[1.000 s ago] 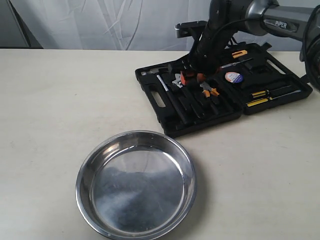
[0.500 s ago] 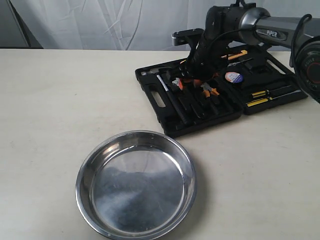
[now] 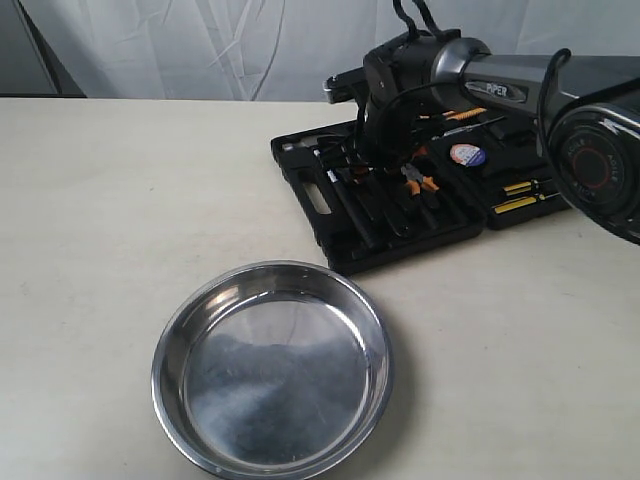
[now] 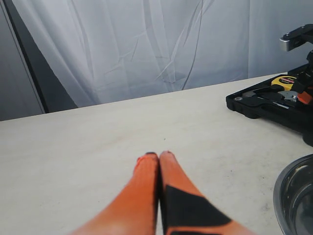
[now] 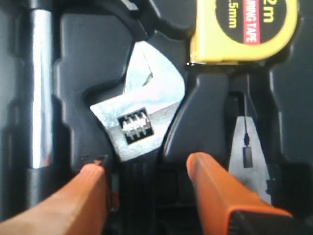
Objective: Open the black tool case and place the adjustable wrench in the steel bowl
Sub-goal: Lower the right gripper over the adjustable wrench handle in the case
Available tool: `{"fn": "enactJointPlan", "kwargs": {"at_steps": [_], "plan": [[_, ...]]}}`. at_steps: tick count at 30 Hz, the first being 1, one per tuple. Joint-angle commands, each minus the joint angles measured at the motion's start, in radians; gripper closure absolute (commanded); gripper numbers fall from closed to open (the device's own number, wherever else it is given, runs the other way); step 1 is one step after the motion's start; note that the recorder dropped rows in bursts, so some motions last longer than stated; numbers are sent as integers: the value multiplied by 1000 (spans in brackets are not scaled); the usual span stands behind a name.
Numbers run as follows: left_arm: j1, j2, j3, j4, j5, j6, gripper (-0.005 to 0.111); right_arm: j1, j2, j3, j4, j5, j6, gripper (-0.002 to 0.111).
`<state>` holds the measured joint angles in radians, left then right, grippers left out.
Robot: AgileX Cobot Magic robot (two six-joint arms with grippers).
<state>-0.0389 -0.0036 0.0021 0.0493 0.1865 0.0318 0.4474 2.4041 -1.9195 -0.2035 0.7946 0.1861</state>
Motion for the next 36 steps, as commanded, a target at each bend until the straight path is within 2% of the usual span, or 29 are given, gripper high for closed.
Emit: {"fn": "enactJointPlan", "kwargs": {"at_steps": [1, 8, 24, 27, 31, 32, 34, 36], "plan": [[-4, 4, -2, -3, -7, -2, 106, -9, 34, 0, 39, 7, -59, 58], [-4, 4, -2, -3, -7, -2, 106, -11, 81, 0, 97, 43, -87, 58], [-4, 4, -2, -3, -7, -2, 106, 2, 55, 0, 96, 92, -89, 58], [-4, 4, -2, -3, -7, -2, 106, 15, 53, 0, 78, 100, -89, 67], [-4, 4, -2, -3, -7, -2, 106, 42, 53, 0, 75, 97, -89, 99], [-4, 4, -2, -3, -7, -2, 106, 43, 53, 0, 78, 97, -89, 100], [-4, 4, -2, -3, -7, -2, 106, 43, 53, 0, 85, 103, -89, 95], [-4, 4, -2, -3, -7, -2, 106, 43, 53, 0, 85, 116, -89, 84]]}}
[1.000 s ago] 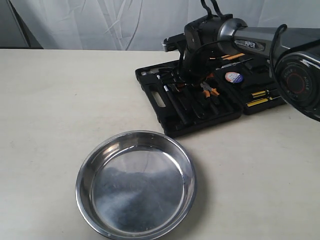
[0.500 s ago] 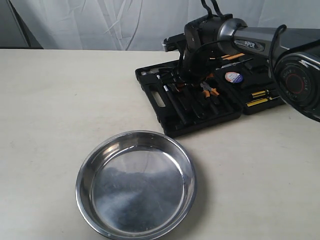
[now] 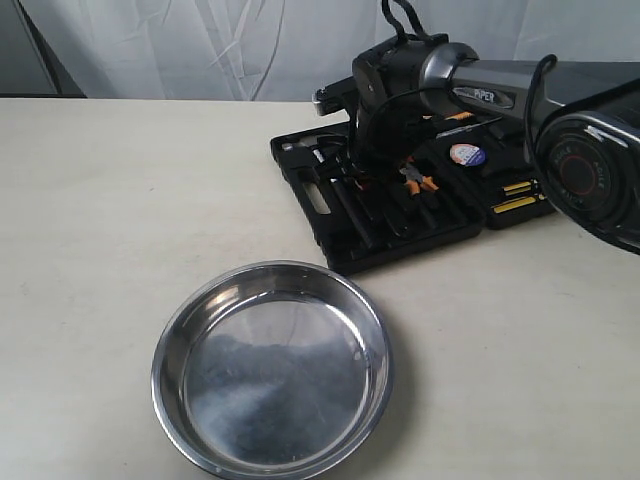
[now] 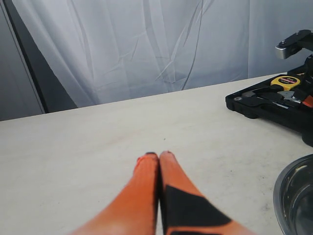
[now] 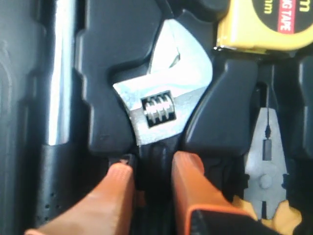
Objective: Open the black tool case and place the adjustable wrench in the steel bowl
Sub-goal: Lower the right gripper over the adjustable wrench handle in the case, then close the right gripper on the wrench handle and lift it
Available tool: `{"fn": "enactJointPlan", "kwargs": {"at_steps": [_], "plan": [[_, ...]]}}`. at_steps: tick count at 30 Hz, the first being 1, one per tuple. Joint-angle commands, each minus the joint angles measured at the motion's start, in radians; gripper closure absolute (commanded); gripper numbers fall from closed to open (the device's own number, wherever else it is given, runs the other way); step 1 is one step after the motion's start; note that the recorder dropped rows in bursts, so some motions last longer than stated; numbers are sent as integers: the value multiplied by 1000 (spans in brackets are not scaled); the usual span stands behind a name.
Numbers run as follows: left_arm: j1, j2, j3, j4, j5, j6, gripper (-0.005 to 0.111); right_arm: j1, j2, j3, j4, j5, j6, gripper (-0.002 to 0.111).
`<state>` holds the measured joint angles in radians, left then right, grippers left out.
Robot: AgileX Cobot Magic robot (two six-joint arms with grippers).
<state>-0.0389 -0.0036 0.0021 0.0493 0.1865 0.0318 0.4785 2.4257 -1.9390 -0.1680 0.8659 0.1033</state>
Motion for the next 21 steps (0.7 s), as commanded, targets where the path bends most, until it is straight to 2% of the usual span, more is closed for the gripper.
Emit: {"fn": "enactJointPlan", "kwargs": {"at_steps": [1, 3, 6, 7, 10, 21], "plan": [[-4, 4, -2, -3, -7, -2, 106, 11, 31, 20, 49, 50, -6, 74], [-4, 4, -2, -3, -7, -2, 106, 11, 31, 20, 49, 54, -6, 69], [-4, 4, -2, -3, -7, -2, 106, 11, 36, 20, 80, 63, -47, 69], [-4, 4, -2, -3, -7, -2, 106, 11, 40, 20, 95, 68, -74, 73], [-4, 4, -2, -3, -7, -2, 106, 11, 53, 20, 113, 80, -112, 108], [-4, 4, -2, -3, -7, -2, 106, 11, -7, 20, 109, 80, -136, 108]]}}
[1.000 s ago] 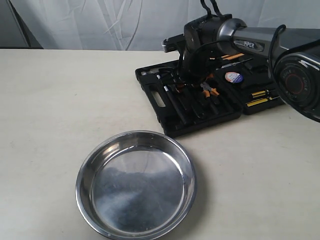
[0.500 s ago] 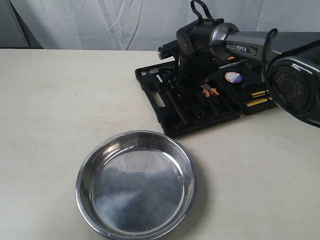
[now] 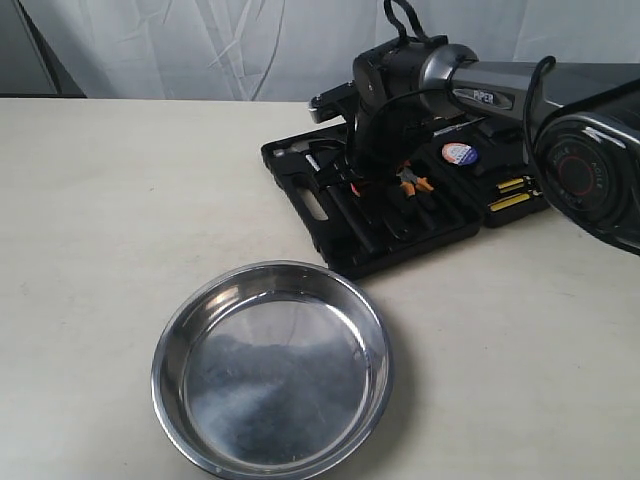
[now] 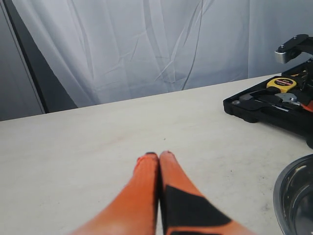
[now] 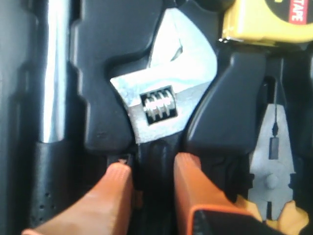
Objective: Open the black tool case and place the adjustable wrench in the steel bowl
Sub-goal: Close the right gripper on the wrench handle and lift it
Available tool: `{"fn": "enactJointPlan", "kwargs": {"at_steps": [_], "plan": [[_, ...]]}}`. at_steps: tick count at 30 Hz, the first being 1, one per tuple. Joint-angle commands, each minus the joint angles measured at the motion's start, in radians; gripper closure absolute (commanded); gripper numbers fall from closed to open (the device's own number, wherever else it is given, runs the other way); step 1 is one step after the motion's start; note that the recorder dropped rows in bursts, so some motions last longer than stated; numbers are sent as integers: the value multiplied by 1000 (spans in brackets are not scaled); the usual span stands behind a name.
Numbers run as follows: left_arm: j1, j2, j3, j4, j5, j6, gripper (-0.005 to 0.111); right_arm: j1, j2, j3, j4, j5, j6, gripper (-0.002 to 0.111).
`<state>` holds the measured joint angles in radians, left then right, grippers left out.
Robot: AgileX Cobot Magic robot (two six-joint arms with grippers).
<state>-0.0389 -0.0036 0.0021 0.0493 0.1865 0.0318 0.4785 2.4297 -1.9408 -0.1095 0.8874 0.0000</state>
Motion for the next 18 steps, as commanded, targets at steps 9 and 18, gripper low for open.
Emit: {"fn": "enactJointPlan", "kwargs": {"at_steps": [9, 18], "plan": [[-4, 4, -2, -3, -7, -2, 106, 11, -61, 22, 45, 52, -33, 108], [-4, 4, -2, -3, -7, -2, 106, 11, -81, 22, 26, 39, -33, 108]]}}
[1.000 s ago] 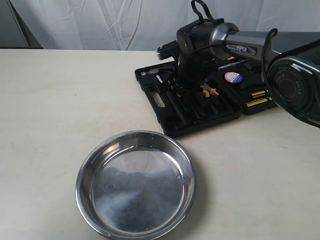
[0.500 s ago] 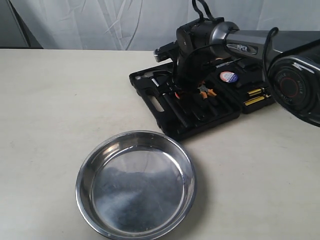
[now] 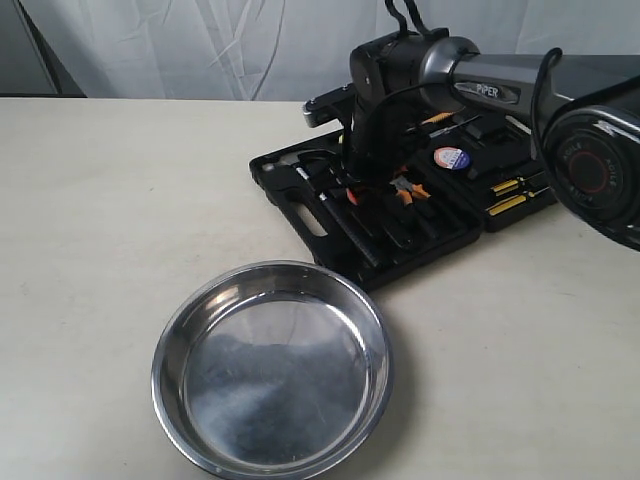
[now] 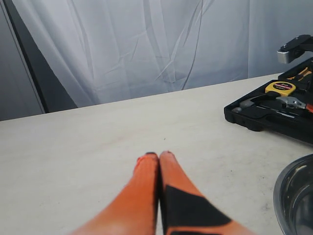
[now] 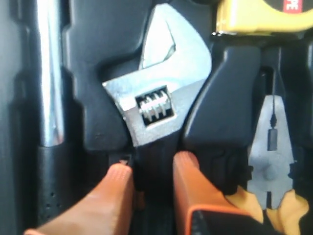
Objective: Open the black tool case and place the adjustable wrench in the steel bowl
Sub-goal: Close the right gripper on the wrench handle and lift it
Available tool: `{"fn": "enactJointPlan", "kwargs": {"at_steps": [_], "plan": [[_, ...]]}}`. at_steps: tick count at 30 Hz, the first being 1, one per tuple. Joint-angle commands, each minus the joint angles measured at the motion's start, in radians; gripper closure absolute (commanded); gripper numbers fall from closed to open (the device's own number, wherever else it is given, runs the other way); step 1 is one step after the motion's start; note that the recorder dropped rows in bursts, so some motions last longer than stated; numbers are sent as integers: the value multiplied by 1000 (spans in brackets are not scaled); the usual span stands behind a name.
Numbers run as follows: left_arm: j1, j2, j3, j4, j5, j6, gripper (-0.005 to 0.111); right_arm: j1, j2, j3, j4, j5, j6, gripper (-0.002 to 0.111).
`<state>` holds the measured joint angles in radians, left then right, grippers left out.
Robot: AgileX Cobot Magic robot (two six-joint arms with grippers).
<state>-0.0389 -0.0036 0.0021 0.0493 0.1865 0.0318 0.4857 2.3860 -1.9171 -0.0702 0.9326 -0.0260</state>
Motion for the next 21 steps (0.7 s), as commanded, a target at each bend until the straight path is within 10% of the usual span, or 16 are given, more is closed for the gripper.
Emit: {"fn": "enactJointPlan", "kwargs": {"at_steps": [1, 21], "plan": [[-4, 4, -2, -3, -7, -2, 106, 4, -43, -2, -20, -9, -7, 108], [-4, 4, -2, -3, -7, -2, 106, 13, -207, -2, 27, 62, -37, 109]]}}
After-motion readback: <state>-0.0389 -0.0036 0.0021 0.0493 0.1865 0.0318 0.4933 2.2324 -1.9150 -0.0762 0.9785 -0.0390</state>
